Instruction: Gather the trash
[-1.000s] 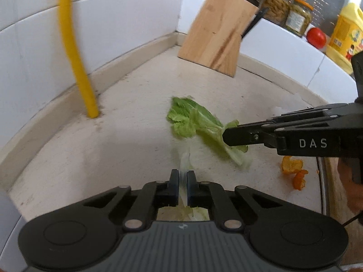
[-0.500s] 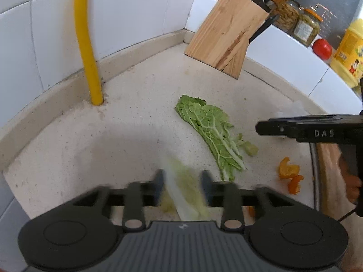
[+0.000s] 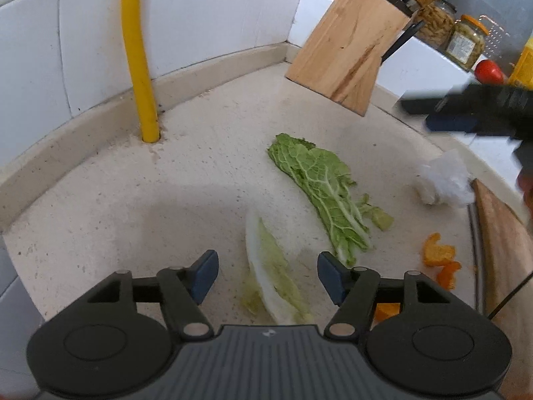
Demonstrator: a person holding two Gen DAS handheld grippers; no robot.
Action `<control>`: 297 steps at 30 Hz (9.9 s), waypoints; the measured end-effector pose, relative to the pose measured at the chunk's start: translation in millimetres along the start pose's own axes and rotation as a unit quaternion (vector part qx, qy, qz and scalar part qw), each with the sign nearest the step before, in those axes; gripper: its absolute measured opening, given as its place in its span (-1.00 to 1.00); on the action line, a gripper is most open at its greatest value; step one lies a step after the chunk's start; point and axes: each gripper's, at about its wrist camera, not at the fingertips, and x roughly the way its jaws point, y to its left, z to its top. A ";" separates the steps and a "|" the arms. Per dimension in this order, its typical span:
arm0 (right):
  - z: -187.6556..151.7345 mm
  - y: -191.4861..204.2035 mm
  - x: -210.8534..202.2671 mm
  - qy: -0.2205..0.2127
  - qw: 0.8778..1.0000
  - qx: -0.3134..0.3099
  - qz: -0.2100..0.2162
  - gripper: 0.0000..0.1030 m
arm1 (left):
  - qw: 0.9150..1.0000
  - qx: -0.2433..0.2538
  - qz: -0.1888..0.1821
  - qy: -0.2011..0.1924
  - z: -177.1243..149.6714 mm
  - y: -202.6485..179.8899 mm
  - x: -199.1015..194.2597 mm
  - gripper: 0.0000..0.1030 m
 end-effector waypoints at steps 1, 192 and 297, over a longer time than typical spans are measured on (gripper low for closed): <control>-7.6 7.6 10.5 0.014 1.000 -0.012 0.002 0.69 | 1.000 -0.003 0.003 0.000 -0.8 -0.1 1.7 0.00; -118.1 79.5 -107.1 -0.047 0.996 0.030 -0.065 0.53 | 0.992 0.115 -0.026 -0.050 -29.9 -60.1 -88.6 0.06; -80.9 -52.4 20.1 0.054 0.995 -0.005 -0.084 0.76 | 0.996 0.086 -0.027 0.009 -34.8 -67.7 -5.1 -0.19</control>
